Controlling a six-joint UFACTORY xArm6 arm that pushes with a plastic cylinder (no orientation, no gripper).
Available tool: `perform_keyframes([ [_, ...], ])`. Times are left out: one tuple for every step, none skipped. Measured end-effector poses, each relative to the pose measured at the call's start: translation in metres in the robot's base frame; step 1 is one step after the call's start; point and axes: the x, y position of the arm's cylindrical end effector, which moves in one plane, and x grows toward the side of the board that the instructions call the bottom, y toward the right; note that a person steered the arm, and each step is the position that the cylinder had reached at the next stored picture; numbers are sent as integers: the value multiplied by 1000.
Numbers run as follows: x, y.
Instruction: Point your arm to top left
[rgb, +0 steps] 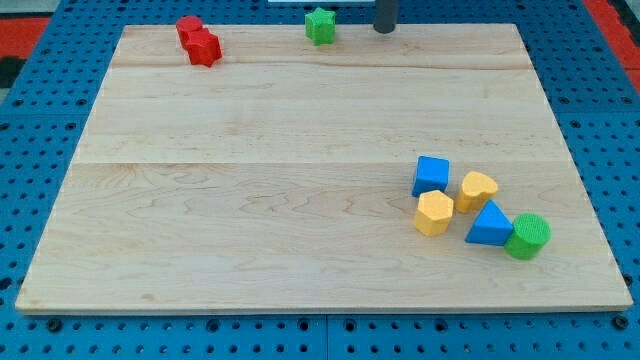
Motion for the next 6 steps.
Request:
perform_keyframes([
  [2,-37],
  [0,-94],
  [1,-168],
  [26,-136],
  [59,-189],
  [88,-235],
])
